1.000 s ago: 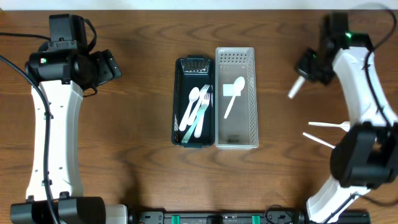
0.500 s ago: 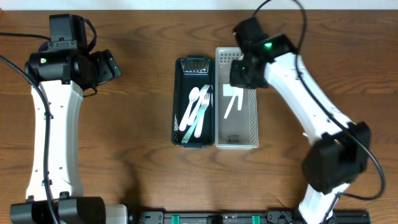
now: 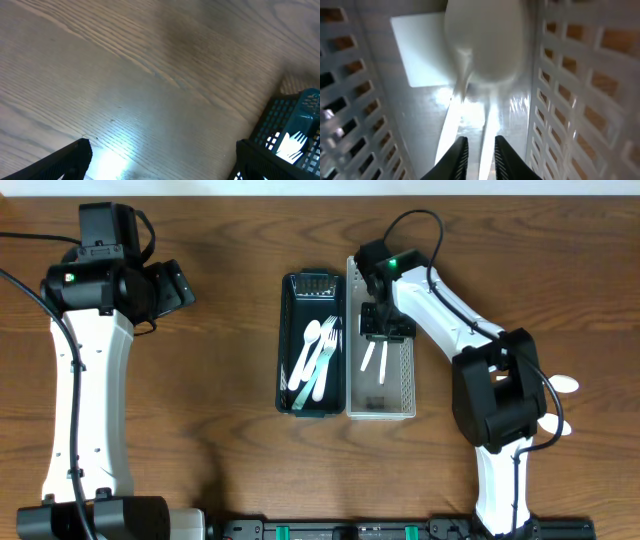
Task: Pack container
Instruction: 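Place the white spoon with the right gripper into the grey basket, then lower the right gripper onto the third white spoon and grasp it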
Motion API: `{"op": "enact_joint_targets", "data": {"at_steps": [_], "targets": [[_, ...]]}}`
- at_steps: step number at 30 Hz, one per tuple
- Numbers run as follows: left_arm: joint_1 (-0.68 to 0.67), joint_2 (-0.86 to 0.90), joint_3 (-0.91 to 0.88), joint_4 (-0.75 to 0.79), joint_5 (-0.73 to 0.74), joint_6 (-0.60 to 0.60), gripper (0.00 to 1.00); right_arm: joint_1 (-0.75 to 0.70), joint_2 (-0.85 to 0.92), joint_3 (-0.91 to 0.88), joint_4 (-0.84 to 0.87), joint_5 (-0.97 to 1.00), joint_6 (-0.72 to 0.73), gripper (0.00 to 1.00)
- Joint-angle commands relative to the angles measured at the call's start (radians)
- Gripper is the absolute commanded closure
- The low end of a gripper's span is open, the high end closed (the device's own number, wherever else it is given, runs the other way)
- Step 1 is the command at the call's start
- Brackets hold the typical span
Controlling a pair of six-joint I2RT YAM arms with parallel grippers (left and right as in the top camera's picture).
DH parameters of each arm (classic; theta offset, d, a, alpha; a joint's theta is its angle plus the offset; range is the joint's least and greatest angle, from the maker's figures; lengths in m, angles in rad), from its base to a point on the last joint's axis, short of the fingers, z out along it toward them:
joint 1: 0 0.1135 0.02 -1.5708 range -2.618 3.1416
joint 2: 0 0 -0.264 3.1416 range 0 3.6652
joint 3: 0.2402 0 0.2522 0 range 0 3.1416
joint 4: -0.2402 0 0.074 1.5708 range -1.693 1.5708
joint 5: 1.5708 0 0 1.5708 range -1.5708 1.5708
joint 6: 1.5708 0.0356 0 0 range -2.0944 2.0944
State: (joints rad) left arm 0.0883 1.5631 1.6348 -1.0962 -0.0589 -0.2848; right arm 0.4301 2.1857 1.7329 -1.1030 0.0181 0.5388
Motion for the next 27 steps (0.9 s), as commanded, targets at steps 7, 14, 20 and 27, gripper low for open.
{"op": "enact_joint_targets", "data": {"at_steps": [7, 14, 20, 27], "targets": [[0.003, 0.008, -0.008, -0.002, -0.002, -0.001, 0.05, -0.006, -0.079, 0.225, -0.102, 0.012, -0.089, 0.75], [0.003, 0.008, -0.008, -0.002, -0.002, -0.001, 0.06, -0.169, -0.238, 0.423, -0.211, 0.153, 0.071, 0.63], [0.003, 0.008, -0.008, -0.002, -0.002, -0.001, 0.06, -0.43, -0.294, 0.422, -0.372, 0.143, 0.378, 0.38], [0.003, 0.008, -0.008, -0.002, -0.002, -0.001, 0.06, -0.65, -0.283, 0.232, -0.388, 0.017, 0.592, 0.14]]}}
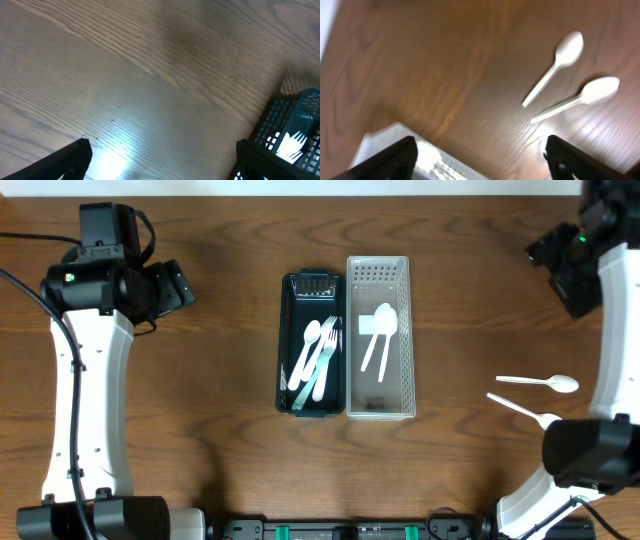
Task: Pack container
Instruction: 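Lower the right gripper onto the third white spoon and grasp it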
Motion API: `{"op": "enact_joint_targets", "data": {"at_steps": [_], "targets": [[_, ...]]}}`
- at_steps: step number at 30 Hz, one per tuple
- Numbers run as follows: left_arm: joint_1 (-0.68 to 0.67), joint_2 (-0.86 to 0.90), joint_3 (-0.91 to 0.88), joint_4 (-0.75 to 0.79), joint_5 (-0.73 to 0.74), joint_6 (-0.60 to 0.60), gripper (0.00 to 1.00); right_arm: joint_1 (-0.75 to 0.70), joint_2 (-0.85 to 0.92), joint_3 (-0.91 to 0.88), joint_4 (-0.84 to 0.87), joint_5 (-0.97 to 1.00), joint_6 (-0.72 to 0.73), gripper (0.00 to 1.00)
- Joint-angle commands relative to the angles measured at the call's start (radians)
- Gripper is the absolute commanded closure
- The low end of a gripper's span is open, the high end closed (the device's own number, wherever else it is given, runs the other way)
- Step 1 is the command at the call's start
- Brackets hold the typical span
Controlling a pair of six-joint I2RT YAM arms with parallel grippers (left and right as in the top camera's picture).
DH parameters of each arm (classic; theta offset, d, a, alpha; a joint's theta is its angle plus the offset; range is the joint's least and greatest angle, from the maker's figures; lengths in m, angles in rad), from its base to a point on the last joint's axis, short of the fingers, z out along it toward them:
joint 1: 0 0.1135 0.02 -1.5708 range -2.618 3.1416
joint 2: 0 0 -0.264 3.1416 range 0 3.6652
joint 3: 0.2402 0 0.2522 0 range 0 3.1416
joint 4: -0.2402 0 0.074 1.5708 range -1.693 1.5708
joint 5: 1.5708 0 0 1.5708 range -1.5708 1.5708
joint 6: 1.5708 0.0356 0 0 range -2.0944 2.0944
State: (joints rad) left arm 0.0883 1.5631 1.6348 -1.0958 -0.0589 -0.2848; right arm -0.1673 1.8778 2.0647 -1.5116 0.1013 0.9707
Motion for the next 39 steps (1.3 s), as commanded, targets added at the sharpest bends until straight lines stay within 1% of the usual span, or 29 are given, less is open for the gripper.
{"op": "enact_joint_targets", "data": {"at_steps": [1, 6, 9, 14, 19, 26, 30, 37, 38, 39], "targets": [[0.003, 0.008, -0.008, -0.003, -0.002, -0.001, 0.06, -0.066, 0.024, -0.135, 0.037, -0.072, 0.173, 0.13], [0.003, 0.008, -0.008, -0.003, -0.002, -0.001, 0.06, -0.129, 0.024, -0.402, 0.242, -0.131, 0.185, 0.13], [0.003, 0.008, -0.008, -0.003, -0.002, -0.001, 0.06, -0.156, 0.024, -0.549, 0.389, -0.132, 0.185, 0.07], [0.003, 0.008, -0.008, -0.003, -0.002, -0.001, 0.06, -0.179, 0.024, -0.707, 0.538, -0.132, 0.185, 0.07], [0.003, 0.008, -0.008, -0.003, -0.002, -0.001, 0.06, -0.2, 0.024, -0.784, 0.607, -0.113, 0.185, 0.06], [0.003, 0.008, -0.008, -0.003, -0.002, -0.001, 0.06, -0.235, 0.024, -0.832, 0.638, -0.03, 0.185, 0.07], [0.003, 0.008, -0.008, -0.004, -0.002, -0.001, 0.06, -0.252, 0.024, -0.859, 0.647, -0.021, 0.185, 0.08], [0.003, 0.008, -0.008, -0.011, -0.002, -0.001, 0.06, -0.26, 0.024, -0.941, 0.73, -0.003, 0.185, 0.15], [0.003, 0.008, -0.008, -0.012, -0.002, -0.001, 0.06, -0.26, 0.024, -0.951, 0.739, -0.003, 0.185, 0.17], [0.003, 0.008, -0.008, -0.014, -0.002, -0.001, 0.06, -0.26, 0.024, -0.957, 0.742, -0.003, 0.185, 0.23]]}}
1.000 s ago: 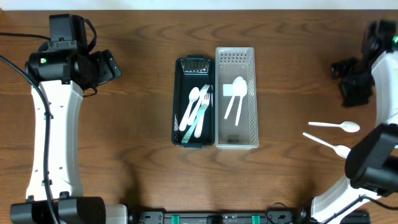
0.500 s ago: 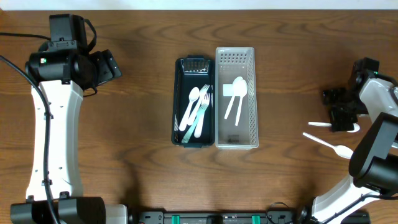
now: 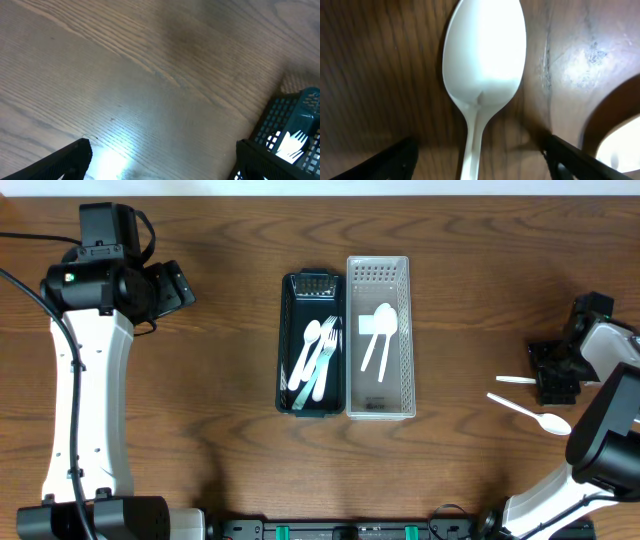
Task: Pack container
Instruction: 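Lower the right gripper onto the third white spoon and grasp it, then carry the white spoon with the right gripper into the grey basket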
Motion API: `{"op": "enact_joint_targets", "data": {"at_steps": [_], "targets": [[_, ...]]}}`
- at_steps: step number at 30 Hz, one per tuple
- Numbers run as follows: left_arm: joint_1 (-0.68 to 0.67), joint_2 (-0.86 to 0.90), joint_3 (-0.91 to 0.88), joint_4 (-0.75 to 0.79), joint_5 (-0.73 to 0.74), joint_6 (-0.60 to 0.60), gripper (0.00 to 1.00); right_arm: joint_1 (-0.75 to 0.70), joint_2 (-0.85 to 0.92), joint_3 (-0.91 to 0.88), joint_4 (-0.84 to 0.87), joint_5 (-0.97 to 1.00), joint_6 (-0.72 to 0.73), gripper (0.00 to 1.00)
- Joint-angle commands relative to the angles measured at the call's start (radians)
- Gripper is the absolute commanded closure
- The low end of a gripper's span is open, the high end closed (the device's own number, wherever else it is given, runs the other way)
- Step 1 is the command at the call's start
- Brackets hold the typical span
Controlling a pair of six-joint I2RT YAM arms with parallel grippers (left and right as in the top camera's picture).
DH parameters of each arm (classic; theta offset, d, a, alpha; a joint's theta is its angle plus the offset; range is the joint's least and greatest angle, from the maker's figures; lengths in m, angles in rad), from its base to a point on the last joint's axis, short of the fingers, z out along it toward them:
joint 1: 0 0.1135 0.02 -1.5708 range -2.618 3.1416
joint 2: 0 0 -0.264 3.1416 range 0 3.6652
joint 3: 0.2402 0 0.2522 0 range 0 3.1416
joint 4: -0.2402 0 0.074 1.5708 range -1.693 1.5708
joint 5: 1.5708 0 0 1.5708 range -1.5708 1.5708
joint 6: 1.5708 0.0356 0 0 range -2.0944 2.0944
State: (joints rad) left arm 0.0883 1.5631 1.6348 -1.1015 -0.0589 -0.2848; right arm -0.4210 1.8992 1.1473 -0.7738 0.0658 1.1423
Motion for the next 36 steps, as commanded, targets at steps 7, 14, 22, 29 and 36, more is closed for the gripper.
{"op": "enact_joint_targets", "data": {"at_steps": [7, 14, 22, 29, 36], "targets": [[0.003, 0.008, -0.008, -0.009, -0.002, -0.001, 0.06, -0.006, 0.003, -0.044, 0.007, 0.031, 0.013, 0.54], [0.003, 0.008, -0.008, -0.01, -0.002, -0.001, 0.06, -0.006, 0.003, -0.044, 0.003, 0.024, 0.012, 0.91], [0.003, 0.008, -0.008, -0.009, -0.002, -0.001, 0.06, -0.002, 0.003, -0.043, 0.0, -0.051, -0.037, 0.99], [0.003, 0.008, -0.008, -0.009, -0.002, -0.001, 0.06, 0.062, -0.043, 0.049, -0.05, -0.074, -0.124, 0.99], [0.003, 0.008, -0.008, -0.008, -0.002, -0.001, 0.06, 0.29, -0.163, 0.298, -0.094, -0.082, -0.452, 0.99]]}}
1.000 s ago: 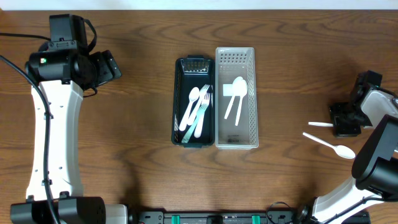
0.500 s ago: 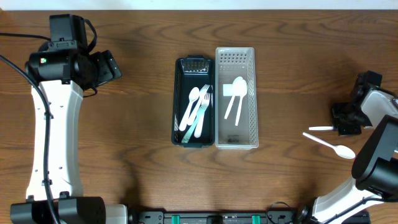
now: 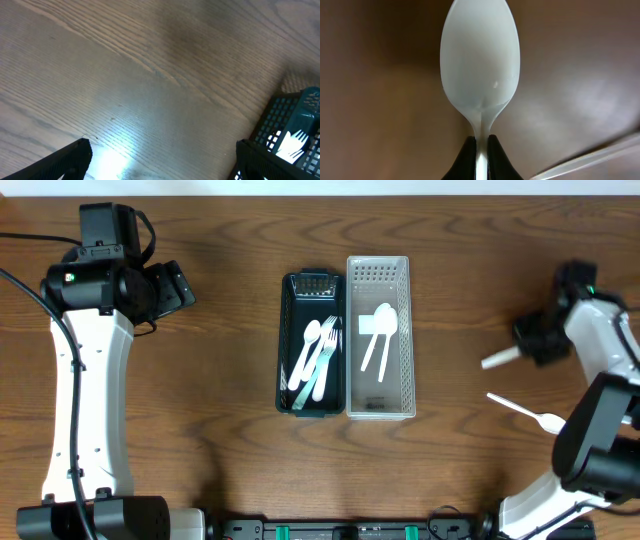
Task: Pack container
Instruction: 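Carry the white spoon with the right gripper into the grey basket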
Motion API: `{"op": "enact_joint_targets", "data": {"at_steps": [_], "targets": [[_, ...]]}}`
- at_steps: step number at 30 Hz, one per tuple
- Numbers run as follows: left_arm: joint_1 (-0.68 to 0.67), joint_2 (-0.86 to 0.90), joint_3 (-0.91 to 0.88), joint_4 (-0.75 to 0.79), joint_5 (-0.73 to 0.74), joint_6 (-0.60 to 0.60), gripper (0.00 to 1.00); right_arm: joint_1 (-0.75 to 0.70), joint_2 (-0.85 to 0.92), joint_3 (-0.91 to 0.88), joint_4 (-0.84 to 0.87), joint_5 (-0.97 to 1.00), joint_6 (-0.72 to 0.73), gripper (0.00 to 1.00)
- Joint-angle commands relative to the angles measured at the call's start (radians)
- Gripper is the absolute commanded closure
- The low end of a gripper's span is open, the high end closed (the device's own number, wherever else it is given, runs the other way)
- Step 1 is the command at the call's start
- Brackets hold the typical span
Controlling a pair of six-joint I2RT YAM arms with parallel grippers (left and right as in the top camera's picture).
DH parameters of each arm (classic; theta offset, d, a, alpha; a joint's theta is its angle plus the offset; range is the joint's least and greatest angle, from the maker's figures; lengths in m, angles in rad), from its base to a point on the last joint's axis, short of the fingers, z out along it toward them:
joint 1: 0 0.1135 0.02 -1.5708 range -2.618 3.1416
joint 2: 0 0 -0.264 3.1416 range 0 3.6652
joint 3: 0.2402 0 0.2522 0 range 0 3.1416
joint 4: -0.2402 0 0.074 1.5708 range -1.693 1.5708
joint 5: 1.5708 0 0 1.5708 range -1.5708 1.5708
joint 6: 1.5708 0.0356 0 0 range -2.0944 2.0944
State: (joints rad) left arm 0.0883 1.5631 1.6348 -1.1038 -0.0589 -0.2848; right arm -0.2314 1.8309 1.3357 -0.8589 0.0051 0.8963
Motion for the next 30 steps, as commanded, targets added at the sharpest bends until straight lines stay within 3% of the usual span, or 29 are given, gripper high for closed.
{"op": "enact_joint_targets", "data": {"at_steps": [1, 6, 12, 20, 30], "targets": [[0.003, 0.008, -0.008, -0.006, -0.002, -0.001, 0.06, 0.129, -0.102, 0.134, -0.011, -0.03, -0.248, 0.99], [0.003, 0.008, -0.008, -0.006, -0.002, -0.001, 0.06, 0.319, -0.111, 0.27, -0.046, -0.121, -0.502, 0.99], [0.003, 0.008, -0.008, -0.007, -0.002, -0.001, 0.06, 0.496, -0.093, 0.28, -0.085, -0.125, -0.713, 0.99], [0.003, 0.008, -0.008, -0.007, -0.002, -0.001, 0.06, 0.595, 0.039, 0.28, -0.125, -0.115, -0.76, 0.99], [0.003, 0.008, -0.008, -0.007, -0.002, -0.001, 0.06, 0.619, 0.234, 0.28, -0.116, -0.119, -0.779, 0.98]]}}
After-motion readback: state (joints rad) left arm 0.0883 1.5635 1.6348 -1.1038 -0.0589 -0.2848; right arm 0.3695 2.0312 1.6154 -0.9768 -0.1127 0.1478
